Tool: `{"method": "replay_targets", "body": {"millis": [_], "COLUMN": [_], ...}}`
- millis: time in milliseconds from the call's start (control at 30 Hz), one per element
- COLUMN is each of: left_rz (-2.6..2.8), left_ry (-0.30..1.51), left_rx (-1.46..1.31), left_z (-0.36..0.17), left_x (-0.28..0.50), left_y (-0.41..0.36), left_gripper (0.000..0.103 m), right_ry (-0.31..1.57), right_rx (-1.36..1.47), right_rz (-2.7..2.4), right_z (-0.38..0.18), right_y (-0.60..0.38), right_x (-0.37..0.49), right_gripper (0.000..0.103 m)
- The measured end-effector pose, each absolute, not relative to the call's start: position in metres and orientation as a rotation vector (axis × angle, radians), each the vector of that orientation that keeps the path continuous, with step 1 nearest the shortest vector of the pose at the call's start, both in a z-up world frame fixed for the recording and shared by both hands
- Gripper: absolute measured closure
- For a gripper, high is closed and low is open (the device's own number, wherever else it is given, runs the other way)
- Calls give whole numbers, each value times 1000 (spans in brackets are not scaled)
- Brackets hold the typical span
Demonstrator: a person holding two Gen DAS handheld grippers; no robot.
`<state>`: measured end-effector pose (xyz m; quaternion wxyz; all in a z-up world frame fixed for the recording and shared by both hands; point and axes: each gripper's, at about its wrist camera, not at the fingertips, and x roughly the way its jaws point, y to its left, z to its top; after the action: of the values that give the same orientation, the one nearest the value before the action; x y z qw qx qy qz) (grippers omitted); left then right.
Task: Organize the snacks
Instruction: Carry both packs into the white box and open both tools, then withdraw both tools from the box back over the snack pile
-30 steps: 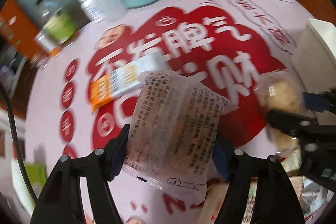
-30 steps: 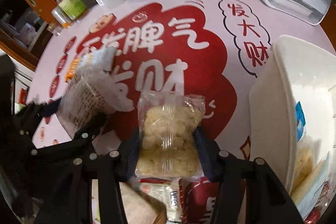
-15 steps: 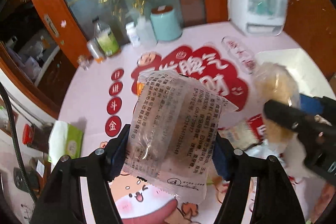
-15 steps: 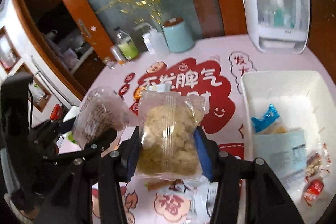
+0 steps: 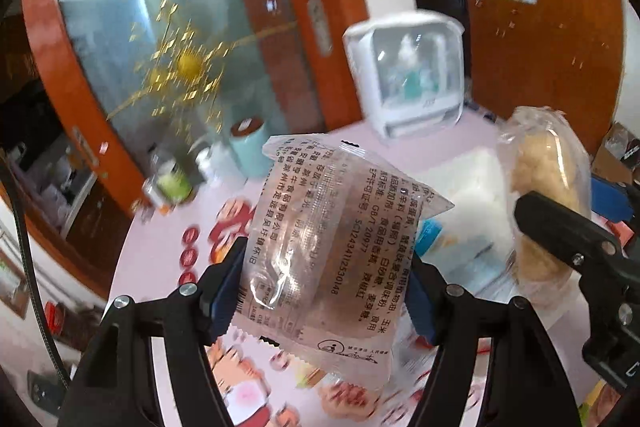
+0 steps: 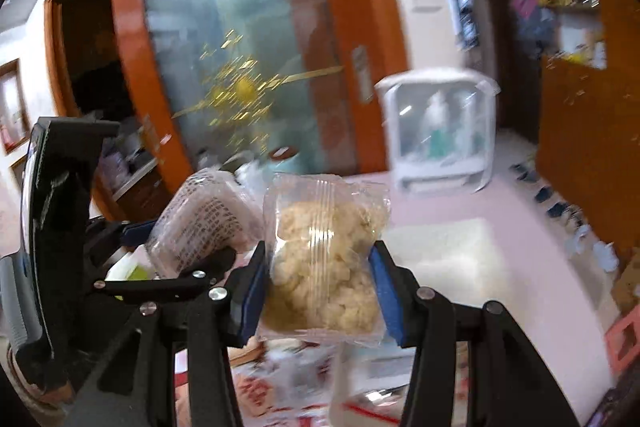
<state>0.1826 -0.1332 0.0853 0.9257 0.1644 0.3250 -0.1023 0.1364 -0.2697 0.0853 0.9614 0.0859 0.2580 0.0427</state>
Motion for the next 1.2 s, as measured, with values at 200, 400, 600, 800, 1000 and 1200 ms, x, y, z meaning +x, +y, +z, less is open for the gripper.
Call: {"method": "replay_targets", "body": {"millis": [200,400,600,800,1000,1200], "left_rz": [-255,-275,-317,-378,-384,-365], "left_ry": [633,688,751,767,748,760], "left_rx": [318,349,370,495,454,437], "left_z": [87,51,14,-17,-8,0], "left_x": [198,222,242,244,237,225], "left_y": [-193,-236,-262,-282,-272,-250], "left_gripper": [34,34,29,19,5,5], "right_ry": [456,497,618,672,612,606], "right_rx": [218,191,185,208,205,168], "right_rz": [-78,-195,-232,-241,-232,-199], "right_z": [96,73,28,8,20,27], "right_y": [-329,-366,-382,-382,-375,-359], "right_x": [132,139,155,160,150,138], "right_gripper": [53,53,52,29,15,15]}}
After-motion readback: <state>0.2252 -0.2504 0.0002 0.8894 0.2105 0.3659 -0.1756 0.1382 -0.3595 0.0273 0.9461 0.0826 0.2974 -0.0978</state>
